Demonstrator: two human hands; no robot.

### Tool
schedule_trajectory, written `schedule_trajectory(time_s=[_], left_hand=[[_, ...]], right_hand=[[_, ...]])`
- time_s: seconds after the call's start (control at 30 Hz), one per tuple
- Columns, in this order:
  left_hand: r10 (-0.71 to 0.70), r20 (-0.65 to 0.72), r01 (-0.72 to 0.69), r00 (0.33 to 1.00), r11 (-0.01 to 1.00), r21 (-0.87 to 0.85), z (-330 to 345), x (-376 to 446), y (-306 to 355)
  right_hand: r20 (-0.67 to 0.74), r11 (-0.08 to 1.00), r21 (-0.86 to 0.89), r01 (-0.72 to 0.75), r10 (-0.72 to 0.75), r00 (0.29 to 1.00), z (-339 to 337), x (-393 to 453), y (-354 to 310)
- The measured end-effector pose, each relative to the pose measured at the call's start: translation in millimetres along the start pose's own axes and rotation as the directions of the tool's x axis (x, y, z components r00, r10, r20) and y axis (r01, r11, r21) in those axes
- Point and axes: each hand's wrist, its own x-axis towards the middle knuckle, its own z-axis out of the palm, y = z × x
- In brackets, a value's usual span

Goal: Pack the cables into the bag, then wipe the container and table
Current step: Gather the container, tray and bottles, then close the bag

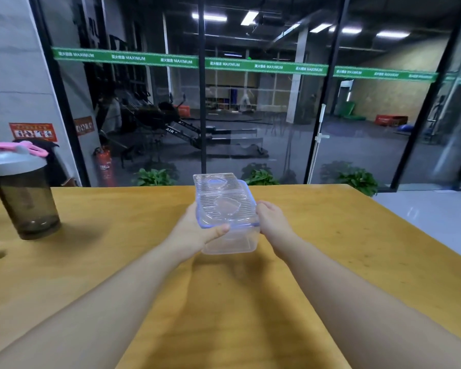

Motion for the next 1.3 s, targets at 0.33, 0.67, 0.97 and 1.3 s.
schedule_trajectory(time_s=[0.33,0.67,0.97,1.3], left_hand=[[-0.017,-0.036,0.018,0.999,0.999,0.029,8,33,-12],[0.010,-0.083,0.016,0.996,0.953,0.303,1,57,-29],[0.097,-0.050,-0.067,0.994,0.904,0.422,-5,46,-26],[-0.005,0.066,-0.041,0.998,0.730,0.682,-14,51,0]], right_hand=[[0.023,0.991,-0.133,-0.019,0.022,0.999,3,33,3],[0.081,0.983,-0.174,-0.066,0.081,0.993,5,41,1],[0.081,0.980,-0.162,-0.116,0.131,0.988,6,26,-10],[0.032,0.972,-0.214,-0.100,0.109,0.994,6,15,-12]])
